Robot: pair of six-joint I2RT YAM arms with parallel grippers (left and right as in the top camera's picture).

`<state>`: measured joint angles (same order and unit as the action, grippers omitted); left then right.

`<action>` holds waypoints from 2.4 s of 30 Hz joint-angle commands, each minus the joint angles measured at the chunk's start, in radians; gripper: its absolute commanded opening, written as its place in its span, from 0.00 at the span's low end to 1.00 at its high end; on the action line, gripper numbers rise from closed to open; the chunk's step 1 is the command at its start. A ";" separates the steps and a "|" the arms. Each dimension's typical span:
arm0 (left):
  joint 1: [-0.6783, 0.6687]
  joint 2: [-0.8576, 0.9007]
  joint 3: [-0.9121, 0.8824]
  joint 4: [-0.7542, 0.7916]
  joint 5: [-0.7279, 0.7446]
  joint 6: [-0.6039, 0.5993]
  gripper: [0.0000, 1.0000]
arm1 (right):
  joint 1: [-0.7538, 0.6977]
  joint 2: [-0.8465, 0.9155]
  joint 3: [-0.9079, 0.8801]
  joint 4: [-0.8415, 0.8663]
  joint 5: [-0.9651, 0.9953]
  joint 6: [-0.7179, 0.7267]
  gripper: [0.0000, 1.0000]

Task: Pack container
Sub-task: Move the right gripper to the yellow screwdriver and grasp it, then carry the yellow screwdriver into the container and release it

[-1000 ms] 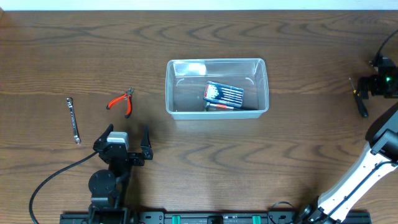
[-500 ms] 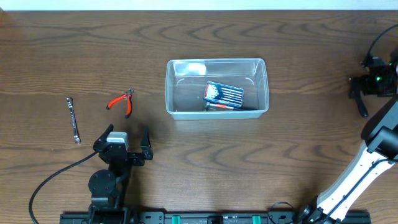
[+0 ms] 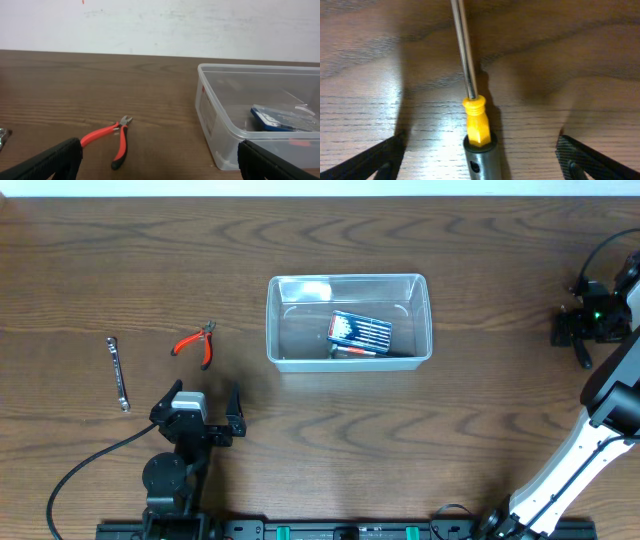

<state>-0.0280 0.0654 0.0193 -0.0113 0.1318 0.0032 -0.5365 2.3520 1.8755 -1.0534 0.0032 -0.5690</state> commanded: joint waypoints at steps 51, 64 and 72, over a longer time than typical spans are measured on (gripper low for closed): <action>0.005 -0.001 -0.014 -0.011 0.014 -0.005 0.98 | 0.414 -0.307 0.344 -0.057 -0.240 -0.064 0.01; 0.005 -0.001 -0.014 -0.010 0.014 -0.005 0.98 | 0.933 -0.234 0.245 -0.151 -0.236 -0.439 0.01; 0.005 -0.001 -0.014 -0.010 0.014 -0.005 0.98 | 0.911 -0.037 0.194 -0.138 -0.237 -0.442 0.01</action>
<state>-0.0280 0.0654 0.0193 -0.0113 0.1318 0.0029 0.3946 2.2929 2.0655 -1.1984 -0.2283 -0.9871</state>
